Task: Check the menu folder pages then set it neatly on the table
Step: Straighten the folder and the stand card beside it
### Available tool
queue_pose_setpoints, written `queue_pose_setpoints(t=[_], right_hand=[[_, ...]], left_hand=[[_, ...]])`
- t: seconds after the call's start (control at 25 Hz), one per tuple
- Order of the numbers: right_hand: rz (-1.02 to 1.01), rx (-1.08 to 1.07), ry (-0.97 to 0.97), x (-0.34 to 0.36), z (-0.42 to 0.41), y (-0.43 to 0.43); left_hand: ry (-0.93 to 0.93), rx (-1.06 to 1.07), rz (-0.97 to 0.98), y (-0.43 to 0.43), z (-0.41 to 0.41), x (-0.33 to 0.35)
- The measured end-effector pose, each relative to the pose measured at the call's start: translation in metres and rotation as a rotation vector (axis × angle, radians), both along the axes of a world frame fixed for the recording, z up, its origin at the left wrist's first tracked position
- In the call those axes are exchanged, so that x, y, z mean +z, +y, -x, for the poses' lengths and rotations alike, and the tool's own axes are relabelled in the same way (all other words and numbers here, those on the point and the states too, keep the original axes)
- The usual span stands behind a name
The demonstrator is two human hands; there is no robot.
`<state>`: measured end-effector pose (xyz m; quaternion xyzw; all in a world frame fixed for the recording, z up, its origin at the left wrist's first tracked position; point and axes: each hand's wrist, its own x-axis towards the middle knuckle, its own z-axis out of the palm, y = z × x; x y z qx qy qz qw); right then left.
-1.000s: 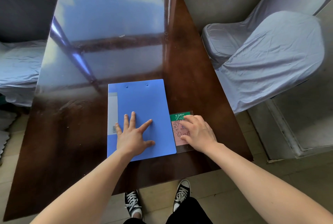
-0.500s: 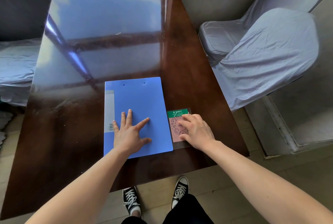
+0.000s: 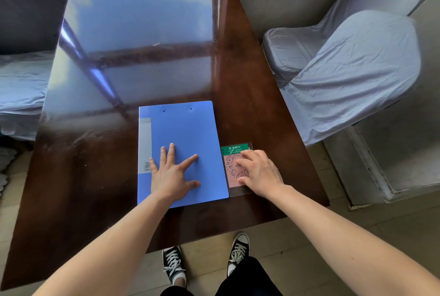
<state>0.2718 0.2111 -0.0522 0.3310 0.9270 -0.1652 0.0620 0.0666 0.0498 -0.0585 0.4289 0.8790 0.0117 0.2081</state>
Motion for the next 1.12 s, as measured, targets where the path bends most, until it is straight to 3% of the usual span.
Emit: queue_pose_setpoints(t=[0.44,0.84,1.0,1.12], right_hand=[[-0.002,-0.008,0.011,-0.001,0.001,0.0],[0.048,-0.049,0.107,0.004,-0.004,0.001],[0.051,-0.067,0.112,0.004,-0.005,0.002],[0.056,-0.064,0.089,0.004,-0.005,0.003]], left_hand=[[0.008,0.013,-0.025,0.0,-0.002,0.002],[-0.078,0.03,-0.213,0.0,-0.008,0.008],[-0.045,0.047,-0.311,-0.007,-0.004,0.014],[0.004,0.115,-0.275,-0.02,0.007,0.013]])
